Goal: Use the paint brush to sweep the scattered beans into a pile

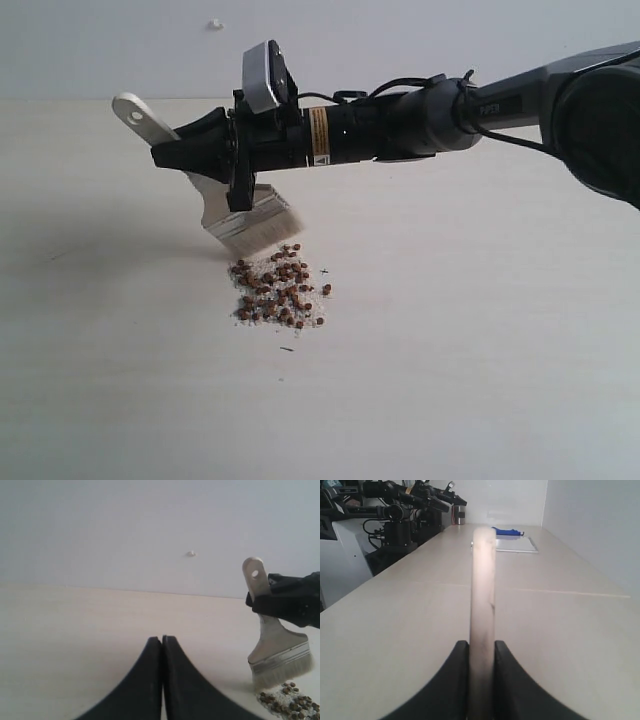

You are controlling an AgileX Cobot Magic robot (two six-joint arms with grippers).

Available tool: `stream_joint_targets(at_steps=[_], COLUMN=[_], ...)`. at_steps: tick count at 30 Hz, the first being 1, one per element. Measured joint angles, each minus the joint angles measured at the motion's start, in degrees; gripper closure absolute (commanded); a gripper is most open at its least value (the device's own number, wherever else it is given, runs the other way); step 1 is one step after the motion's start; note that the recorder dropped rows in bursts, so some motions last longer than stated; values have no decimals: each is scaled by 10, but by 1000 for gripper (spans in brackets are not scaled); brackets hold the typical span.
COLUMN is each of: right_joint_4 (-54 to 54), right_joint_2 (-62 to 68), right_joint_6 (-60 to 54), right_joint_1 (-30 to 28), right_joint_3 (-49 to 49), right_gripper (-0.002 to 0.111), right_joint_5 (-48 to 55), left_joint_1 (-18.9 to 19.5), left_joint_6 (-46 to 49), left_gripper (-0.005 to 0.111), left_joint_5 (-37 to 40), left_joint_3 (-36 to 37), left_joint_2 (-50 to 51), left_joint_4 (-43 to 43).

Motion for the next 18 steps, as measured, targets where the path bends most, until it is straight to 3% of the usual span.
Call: stream_joint_targets(at_steps=[8, 18], right_joint_4=[-1, -34], right_joint_2=[-20, -18], right_joint_6=[-56, -70], right_joint_1=[0, 0], right_joint_3=[0, 0], right_gripper=[108, 108], right_joint_5=[3, 89], left_joint_1=[0, 0], left_joint_6=[0, 0], left_gripper=[107, 107], left_joint_5=[0, 0], left_joint_3=[0, 0], left_joint_2=[0, 0], left_joint_4=[0, 0])
